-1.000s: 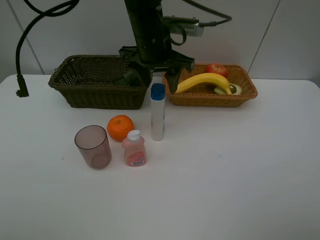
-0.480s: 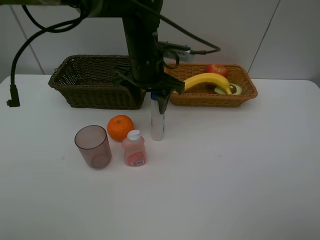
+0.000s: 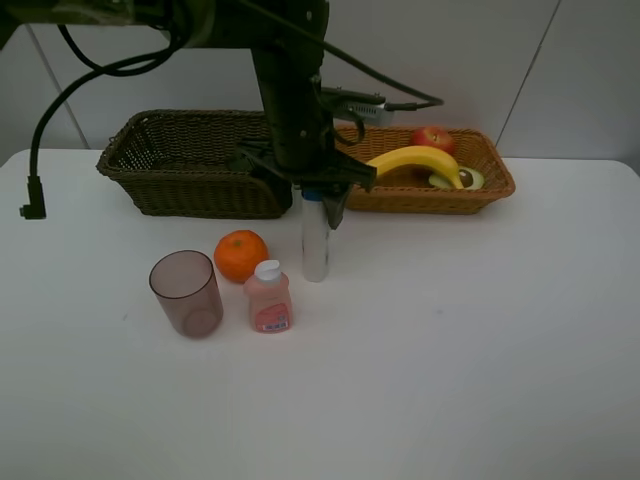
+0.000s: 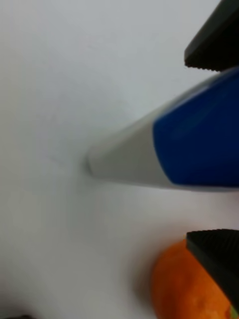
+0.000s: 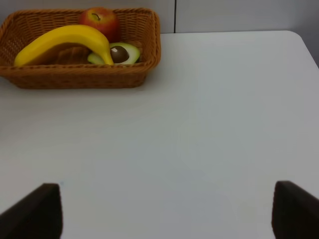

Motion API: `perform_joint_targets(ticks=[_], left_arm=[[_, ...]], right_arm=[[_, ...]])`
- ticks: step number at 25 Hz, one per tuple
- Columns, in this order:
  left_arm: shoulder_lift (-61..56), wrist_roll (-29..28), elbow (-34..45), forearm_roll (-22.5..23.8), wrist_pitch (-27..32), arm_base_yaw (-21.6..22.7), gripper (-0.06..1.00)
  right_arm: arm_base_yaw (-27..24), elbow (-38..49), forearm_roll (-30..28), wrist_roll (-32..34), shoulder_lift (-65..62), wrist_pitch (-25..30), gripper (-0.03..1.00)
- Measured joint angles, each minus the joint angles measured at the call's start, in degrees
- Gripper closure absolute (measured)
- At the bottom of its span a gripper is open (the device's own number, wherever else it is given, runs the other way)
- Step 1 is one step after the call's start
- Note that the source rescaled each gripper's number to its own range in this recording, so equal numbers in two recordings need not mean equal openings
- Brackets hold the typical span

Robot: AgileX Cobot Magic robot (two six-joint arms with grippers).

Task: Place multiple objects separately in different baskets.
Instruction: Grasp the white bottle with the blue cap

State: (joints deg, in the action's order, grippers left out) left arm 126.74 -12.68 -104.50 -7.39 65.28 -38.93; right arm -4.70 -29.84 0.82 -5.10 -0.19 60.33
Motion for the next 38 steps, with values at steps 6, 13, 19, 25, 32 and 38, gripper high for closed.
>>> perform_joint_targets(ticks=[6,13,19,25,32,38], left_arm=[[1.1,0.0,0.0,-1.0,-0.4,0.0,0.09],[1.1,0.1,0.0,-0.7,-0.3,0.0,0.44],[1.1,1.1,-0.1,-0.7,-0.3,0.0,0.44],[1.1,1.1,-0.1,-0.7,-0.3,0.0,0.44],[0.7,1.1,-0.1,-0.7,-0.3,0.0,0.44],[-1.2,1.1,-2.9,-0.5,2.7,0.0,0.44]], right_arm=[[0.0,0.0,0.0,0.0,0.0,0.0,0.15],[0.0,0.0,0.1,0.0,0.0,0.0,0.15],[0.0,0.0,0.1,0.0,0.0,0.0,0.15],[0.0,0.0,0.1,0.0,0.0,0.0,0.15],[0.0,0.0,0.1,0.0,0.0,0.0,0.15],[0.0,0.0,0.1,0.0,0.0,0.0,0.15]])
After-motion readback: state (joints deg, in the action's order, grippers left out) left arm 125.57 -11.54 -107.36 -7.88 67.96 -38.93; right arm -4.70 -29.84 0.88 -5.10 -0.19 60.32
